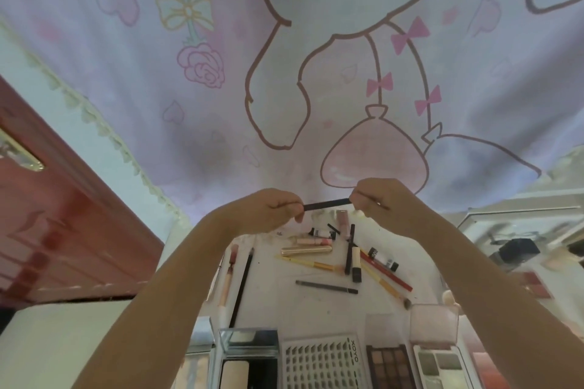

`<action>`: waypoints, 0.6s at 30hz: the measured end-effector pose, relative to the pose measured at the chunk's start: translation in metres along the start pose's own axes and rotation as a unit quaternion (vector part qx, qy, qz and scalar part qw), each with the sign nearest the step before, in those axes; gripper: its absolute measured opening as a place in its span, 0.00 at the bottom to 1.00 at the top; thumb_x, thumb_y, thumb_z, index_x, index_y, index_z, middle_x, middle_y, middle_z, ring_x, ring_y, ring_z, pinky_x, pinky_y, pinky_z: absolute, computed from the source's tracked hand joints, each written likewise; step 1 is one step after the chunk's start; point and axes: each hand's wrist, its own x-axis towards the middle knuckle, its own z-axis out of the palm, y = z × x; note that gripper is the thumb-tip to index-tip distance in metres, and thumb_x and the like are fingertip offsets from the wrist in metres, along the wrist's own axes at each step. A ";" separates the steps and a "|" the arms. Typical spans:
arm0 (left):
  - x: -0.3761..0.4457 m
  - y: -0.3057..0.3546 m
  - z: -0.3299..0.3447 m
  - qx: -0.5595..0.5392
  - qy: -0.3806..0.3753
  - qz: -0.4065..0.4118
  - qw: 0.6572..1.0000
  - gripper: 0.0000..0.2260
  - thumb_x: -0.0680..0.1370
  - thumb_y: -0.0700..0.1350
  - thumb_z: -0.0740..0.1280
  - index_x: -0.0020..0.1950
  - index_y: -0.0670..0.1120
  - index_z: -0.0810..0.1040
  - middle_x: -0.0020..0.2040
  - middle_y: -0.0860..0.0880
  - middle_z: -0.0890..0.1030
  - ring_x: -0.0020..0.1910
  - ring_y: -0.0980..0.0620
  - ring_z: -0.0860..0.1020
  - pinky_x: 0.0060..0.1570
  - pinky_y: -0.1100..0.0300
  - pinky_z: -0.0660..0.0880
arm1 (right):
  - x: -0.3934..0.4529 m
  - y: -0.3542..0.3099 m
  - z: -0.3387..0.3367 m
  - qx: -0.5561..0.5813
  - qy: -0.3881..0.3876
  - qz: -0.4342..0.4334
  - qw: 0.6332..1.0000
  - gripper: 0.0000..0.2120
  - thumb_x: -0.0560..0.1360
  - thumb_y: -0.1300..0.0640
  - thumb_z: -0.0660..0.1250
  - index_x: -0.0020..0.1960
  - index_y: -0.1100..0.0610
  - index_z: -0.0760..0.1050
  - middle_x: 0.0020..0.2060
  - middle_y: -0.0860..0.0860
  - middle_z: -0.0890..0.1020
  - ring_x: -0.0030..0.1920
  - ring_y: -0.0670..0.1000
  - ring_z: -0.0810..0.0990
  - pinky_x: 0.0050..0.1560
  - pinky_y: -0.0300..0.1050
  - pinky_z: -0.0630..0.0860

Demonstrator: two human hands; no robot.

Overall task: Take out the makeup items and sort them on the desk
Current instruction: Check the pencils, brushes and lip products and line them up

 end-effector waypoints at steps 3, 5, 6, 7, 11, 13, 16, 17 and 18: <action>-0.013 -0.032 -0.020 -0.130 0.032 -0.053 0.990 0.16 0.81 0.38 0.53 0.36 0.45 0.72 0.20 0.55 0.64 0.18 0.62 0.60 0.21 0.71 0.57 | -0.008 0.017 -0.030 0.041 0.102 0.096 0.989 0.15 0.77 0.61 0.58 0.33 0.50 0.66 0.28 0.46 0.70 0.30 0.43 0.69 0.35 0.24 0.68; -0.023 -0.057 -0.029 -0.162 0.054 -0.098 0.980 0.16 0.81 0.37 0.53 0.36 0.42 0.72 0.19 0.55 0.62 0.18 0.61 0.57 0.19 0.71 0.55 | -0.013 0.024 -0.050 0.022 0.143 0.125 0.982 0.13 0.78 0.61 0.58 0.34 0.55 0.68 0.29 0.49 0.71 0.32 0.48 0.70 0.35 0.23 0.67; -0.026 -0.063 -0.028 -0.155 0.050 -0.112 0.980 0.16 0.81 0.37 0.52 0.36 0.42 0.72 0.19 0.55 0.61 0.18 0.61 0.56 0.19 0.71 0.54 | -0.013 0.025 -0.052 0.003 0.110 0.132 0.985 0.12 0.78 0.62 0.58 0.36 0.58 0.69 0.30 0.51 0.72 0.32 0.49 0.70 0.35 0.23 0.67; -0.025 -0.064 -0.024 -0.148 0.045 -0.114 0.981 0.16 0.81 0.37 0.52 0.37 0.42 0.73 0.19 0.55 0.61 0.18 0.60 0.56 0.20 0.71 0.54 | -0.011 0.022 -0.049 -0.010 0.067 0.134 0.989 0.10 0.78 0.63 0.57 0.38 0.60 0.70 0.31 0.52 0.72 0.32 0.49 0.70 0.34 0.24 0.68; -0.011 -0.050 -0.001 -0.123 0.027 -0.090 0.988 0.15 0.81 0.38 0.53 0.38 0.45 0.74 0.18 0.56 0.62 0.18 0.61 0.57 0.22 0.70 0.55 | -0.002 0.007 -0.014 0.013 -0.004 0.114 0.993 0.10 0.78 0.64 0.55 0.38 0.59 0.69 0.30 0.47 0.69 0.31 0.42 0.68 0.36 0.24 0.69; -0.008 -0.050 0.003 -0.130 0.023 -0.075 0.988 0.15 0.81 0.39 0.54 0.38 0.45 0.74 0.18 0.56 0.63 0.18 0.61 0.58 0.22 0.71 0.57 | 0.000 0.009 -0.005 0.029 -0.003 0.109 0.994 0.12 0.78 0.63 0.56 0.36 0.59 0.69 0.29 0.47 0.69 0.31 0.44 0.69 0.36 0.25 0.69; -0.010 -0.052 0.002 -0.137 0.028 -0.072 0.988 0.15 0.81 0.39 0.53 0.38 0.45 0.74 0.18 0.56 0.63 0.18 0.61 0.58 0.21 0.72 0.58 | 0.001 0.009 0.000 0.040 -0.030 0.116 0.992 0.12 0.78 0.62 0.56 0.39 0.63 0.72 0.30 0.49 0.72 0.32 0.47 0.70 0.36 0.28 0.68; -0.011 -0.052 0.002 -0.138 0.028 -0.074 0.987 0.15 0.81 0.39 0.53 0.38 0.45 0.74 0.18 0.56 0.63 0.18 0.61 0.58 0.21 0.72 0.58 | 0.001 0.009 0.003 0.042 -0.039 0.117 0.992 0.12 0.79 0.61 0.56 0.40 0.63 0.72 0.30 0.47 0.72 0.32 0.46 0.71 0.36 0.27 0.68; -0.011 -0.053 0.002 -0.141 0.027 -0.077 0.987 0.15 0.81 0.39 0.53 0.38 0.45 0.74 0.18 0.56 0.63 0.18 0.61 0.58 0.21 0.72 0.58 | 0.001 0.009 0.005 0.042 -0.047 0.119 0.991 0.11 0.79 0.61 0.56 0.40 0.62 0.72 0.30 0.46 0.72 0.32 0.44 0.71 0.37 0.25 0.68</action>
